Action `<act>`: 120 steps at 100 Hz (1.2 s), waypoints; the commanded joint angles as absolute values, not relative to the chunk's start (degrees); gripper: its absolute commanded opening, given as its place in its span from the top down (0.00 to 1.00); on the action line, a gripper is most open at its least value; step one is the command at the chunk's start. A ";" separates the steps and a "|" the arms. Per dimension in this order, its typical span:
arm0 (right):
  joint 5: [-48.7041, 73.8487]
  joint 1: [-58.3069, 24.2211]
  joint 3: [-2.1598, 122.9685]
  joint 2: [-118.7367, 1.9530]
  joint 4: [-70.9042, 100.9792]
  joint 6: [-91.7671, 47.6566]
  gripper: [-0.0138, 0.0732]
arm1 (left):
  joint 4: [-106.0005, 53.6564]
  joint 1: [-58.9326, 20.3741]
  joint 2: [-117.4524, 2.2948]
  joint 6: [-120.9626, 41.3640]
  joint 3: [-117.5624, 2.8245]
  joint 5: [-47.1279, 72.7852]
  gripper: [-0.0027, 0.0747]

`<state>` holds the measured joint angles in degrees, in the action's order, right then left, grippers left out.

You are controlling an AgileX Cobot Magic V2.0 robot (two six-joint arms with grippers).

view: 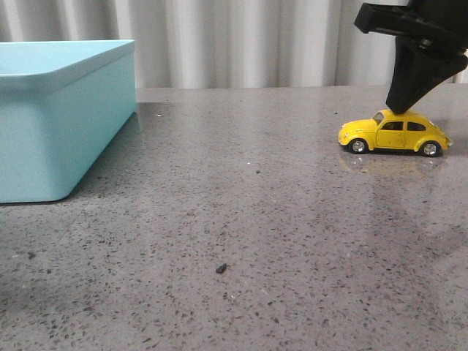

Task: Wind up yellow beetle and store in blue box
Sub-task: 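Lower the right gripper onto the roof of the yellow toy car, then push the yellow car with the right gripper toward the blue box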

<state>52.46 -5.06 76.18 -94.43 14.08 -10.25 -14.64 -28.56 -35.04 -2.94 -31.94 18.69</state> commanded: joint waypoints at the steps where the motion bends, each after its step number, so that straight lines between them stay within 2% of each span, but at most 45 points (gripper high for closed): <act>1: 53.00 -4.90 77.28 -93.53 13.03 -10.34 0.89 | -14.99 -28.99 -35.33 -2.74 -34.15 14.66 0.99; 36: 56.99 1.38 77.28 -93.53 12.18 -10.34 0.89 | -14.99 -28.99 -35.33 -2.74 -34.15 14.66 0.99; 68: 60.31 8.81 77.28 -93.43 3.91 -9.97 0.89 | -14.99 -28.99 -35.33 -2.74 -34.15 14.66 0.99; 100: 55.96 8.59 77.28 -92.62 6.23 -9.97 0.89 | -14.99 -28.99 -35.33 -2.74 -34.15 14.66 0.99; 120: 51.57 5.59 77.28 -84.69 6.03 -10.08 0.89 | -14.99 -28.99 -35.33 -2.74 -34.15 14.90 0.99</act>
<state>55.26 6.91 75.88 -90.90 6.69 -9.77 -14.64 -28.56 -35.04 -3.03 -31.94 18.69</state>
